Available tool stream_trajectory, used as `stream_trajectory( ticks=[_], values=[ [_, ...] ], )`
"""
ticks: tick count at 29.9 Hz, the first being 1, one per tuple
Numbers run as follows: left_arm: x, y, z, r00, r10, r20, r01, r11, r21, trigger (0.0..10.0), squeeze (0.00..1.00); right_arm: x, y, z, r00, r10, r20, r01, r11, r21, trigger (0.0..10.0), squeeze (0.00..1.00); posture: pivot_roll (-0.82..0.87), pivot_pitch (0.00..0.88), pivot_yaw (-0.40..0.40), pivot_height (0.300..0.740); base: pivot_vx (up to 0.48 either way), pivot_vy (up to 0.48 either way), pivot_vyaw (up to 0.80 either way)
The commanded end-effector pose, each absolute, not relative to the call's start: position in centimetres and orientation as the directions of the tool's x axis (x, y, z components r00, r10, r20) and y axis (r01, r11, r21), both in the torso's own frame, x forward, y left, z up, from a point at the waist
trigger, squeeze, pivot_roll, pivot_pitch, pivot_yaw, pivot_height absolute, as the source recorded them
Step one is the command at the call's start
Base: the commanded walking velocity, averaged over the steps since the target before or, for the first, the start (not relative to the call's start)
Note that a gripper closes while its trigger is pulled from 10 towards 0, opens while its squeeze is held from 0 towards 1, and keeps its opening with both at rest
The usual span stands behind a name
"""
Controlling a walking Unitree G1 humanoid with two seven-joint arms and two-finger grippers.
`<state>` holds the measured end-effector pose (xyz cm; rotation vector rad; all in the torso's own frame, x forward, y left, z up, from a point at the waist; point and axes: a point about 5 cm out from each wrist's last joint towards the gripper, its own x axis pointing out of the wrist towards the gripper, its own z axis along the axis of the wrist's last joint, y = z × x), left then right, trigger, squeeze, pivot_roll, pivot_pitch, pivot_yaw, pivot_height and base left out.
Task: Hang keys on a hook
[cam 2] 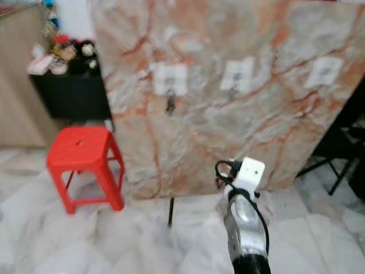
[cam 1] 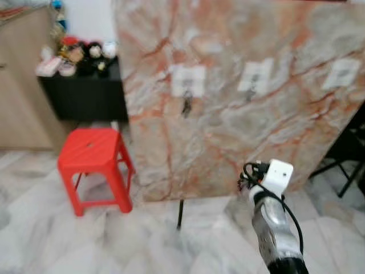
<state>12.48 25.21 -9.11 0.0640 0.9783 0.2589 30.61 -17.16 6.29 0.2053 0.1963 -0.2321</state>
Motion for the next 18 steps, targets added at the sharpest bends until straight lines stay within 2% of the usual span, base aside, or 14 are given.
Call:
stream_trajectory(
  ticks=[1,3,6,18],
  values=[
    [11.9,24.5,-9.5,0.526,0.221,-0.821,-0.175,0.973,0.15,10.0,0.0,30.3,-18.3,6.2,0.944,-0.248,-0.218,0.287,0.943,0.169,10.0,0.0,0.09,0.0,-0.065,0.729,0.349,0.0,-0.63],
    [11.6,24.6,-9.5,0.523,0.222,-0.823,-0.176,0.973,0.151,10.0,0.0,30.2,-18.3,6.2,0.945,-0.248,-0.215,0.286,0.944,0.167,10.0,0.0,0.09,0.0,-0.065,0.729,0.349,0.0,-0.63],
    [10.6,25.2,-9.6,0.514,0.228,-0.827,-0.181,0.971,0.156,10.0,0.0,30.3,-18.3,6.2,0.945,-0.25,-0.213,0.286,0.944,0.163,10.0,0.0,0.09,0.0,-0.068,0.729,0.35,0.0,0.0],
    [11.0,24.6,-9.6,0.523,0.224,-0.822,-0.171,0.973,0.157,10.0,0.0,30.5,-18.0,6.3,0.949,-0.237,-0.21,0.272,0.949,0.159,10.0,0.0,0.09,0.0,-0.069,0.729,0.344,0.0,0.0]
  ],
)
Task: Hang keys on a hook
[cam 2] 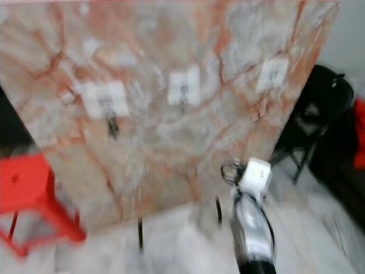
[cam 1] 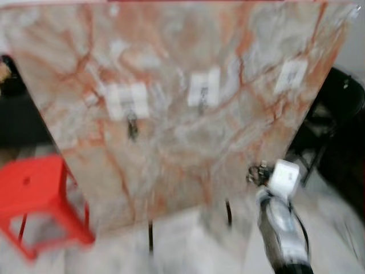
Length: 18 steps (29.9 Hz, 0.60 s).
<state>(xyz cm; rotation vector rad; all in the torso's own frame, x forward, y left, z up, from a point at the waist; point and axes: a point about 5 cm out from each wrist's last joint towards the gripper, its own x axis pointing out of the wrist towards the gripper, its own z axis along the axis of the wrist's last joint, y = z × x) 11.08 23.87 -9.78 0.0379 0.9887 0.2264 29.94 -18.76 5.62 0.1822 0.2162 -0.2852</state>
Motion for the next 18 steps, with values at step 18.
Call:
stream_trajectory(
  ticks=[18],
  values=[
    [11.11,24.87,-9.56,0.518,0.219,-0.827,-0.15,0.975,0.164,10.0,0.0,30.52,-17.17,6.24,0.957,-0.209,-0.201,0.243,0.957,0.159,10.0,0.0,0.09,0.0,-0.057,0.729,0.046,0.0,0.0]
  ],
)
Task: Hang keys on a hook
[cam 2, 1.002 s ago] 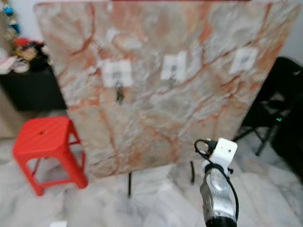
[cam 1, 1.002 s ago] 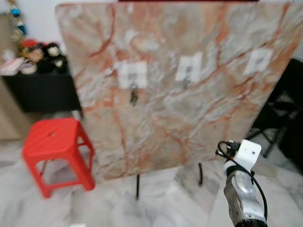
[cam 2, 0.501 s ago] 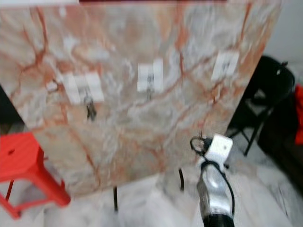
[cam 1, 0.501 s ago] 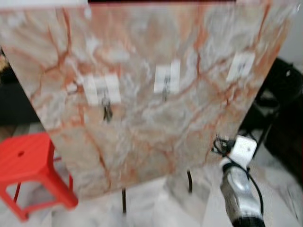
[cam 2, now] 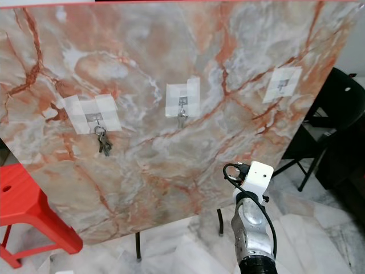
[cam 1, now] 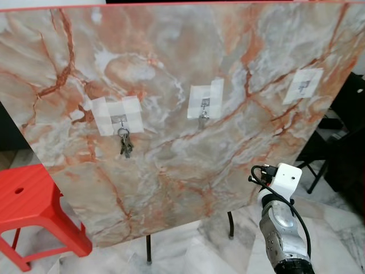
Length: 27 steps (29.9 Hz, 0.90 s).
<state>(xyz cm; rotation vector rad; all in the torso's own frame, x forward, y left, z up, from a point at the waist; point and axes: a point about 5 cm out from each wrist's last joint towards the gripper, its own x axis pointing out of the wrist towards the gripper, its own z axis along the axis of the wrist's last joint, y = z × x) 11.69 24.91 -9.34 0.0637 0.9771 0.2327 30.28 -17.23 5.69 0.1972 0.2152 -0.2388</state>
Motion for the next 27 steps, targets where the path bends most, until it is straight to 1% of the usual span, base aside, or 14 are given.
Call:
stream_trajectory(
  ticks=[1,9,11,13,18,25,27],
  values=[
    [11.1,24.9,-9.6,0.518,0.217,-0.827,-0.146,0.975,0.165,10.0,0.0,30.5,-17.1,6.2,0.958,-0.206,-0.2,0.239,0.958,0.157,10.0,0.0,0.09,0.0,-0.057,0.729,0.0,0.0,0.0],
    [10.9,25.3,-9.5,0.507,0.225,-0.832,-0.15,0.974,0.172,10.0,0.0,30.8,-16.9,6.6,0.965,-0.192,-0.176,0.219,0.965,0.147,10.0,0.0,0.09,0.0,-0.058,0.729,0.0,-0.342,0.0],
    [10.8,25.2,-9.6,0.505,0.227,-0.833,-0.152,0.973,0.172,10.0,0.0,30.8,-16.9,7.0,0.969,-0.199,-0.149,0.217,0.969,0.115,10.0,0.0,0.09,0.0,-0.06,0.729,0.0,-0.349,0.0],
    [10.8,25.2,-9.6,0.504,0.227,-0.834,-0.152,0.973,0.173,10.0,0.0,30.8,-16.8,7.4,0.975,-0.189,-0.115,0.2,0.975,0.095,10.0,0.0,0.09,0.0,-0.059,0.729,0.0,-0.379,0.65],
    [10.9,24.9,-9.6,0.502,0.224,-0.835,-0.147,0.974,0.173,10.0,0.0,30.9,-16.5,7.5,0.978,-0.175,-0.112,0.186,0.978,0.097,10.0,0.0,0.09,0.0,-0.06,0.729,0.0,-0.386,0.67],
    [11.0,25.1,-9.6,0.505,0.228,-0.833,-0.154,0.973,0.173,10.0,0.0,30.9,-16.6,7.6,0.976,-0.19,-0.104,0.2,0.975,0.096,10.0,0.0,0.1,0.0,-0.061,0.729,0.0,-0.391,0.0],
    [10.7,25.6,-9.5,0.503,0.237,-0.831,-0.164,0.97,0.177,10.0,0.0,31.0,-16.7,7.6,0.975,-0.197,-0.104,0.207,0.973,0.1,10.0,0.0,0.09,0.0,-0.061,0.729,0.0,-0.351,0.0]
  ],
)
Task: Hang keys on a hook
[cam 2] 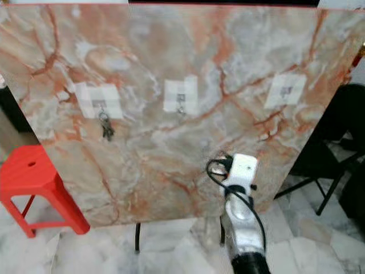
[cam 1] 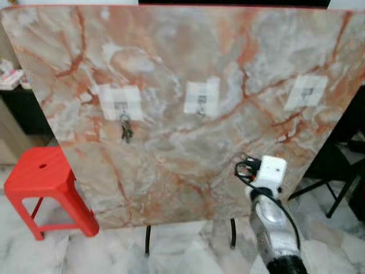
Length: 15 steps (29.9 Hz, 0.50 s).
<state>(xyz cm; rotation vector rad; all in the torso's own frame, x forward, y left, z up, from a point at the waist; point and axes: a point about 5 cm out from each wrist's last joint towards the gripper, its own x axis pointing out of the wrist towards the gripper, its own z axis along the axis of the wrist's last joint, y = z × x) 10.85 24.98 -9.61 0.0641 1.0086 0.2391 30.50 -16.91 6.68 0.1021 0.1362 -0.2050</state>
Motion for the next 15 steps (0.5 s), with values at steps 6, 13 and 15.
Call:
stream_trajectory(
  ticks=[6,13,15],
  values=[
    [10.54,26.03,-9.39,0.503,0.248,-0.828,-0.178,0.967,0.182,10.0,0.0,31.05,-16.68,7.65,0.974,-0.201,-0.104,0.212,0.972,0.103,10.0,0.0,0.1,0.0,-0.062,0.729,0.0,-0.052,0.0],
    [10.48,26.07,-9.39,0.503,0.252,-0.826,-0.188,0.965,0.181,10.0,0.0,31.22,-16.85,7.78,0.971,-0.218,-0.102,0.229,0.968,0.108,10.0,0.0,0.1,0.0,-0.063,0.729,0.0,0.0,0.0],
    [10.51,25.97,-9.41,0.502,0.255,-0.826,-0.193,0.965,0.18,10.0,0.0,31.31,-16.9,7.84,0.971,-0.218,-0.101,0.229,0.968,0.107,10.0,0.0,0.1,0.0,-0.064,0.729,0.0,0.0,0.0]
  ],
)
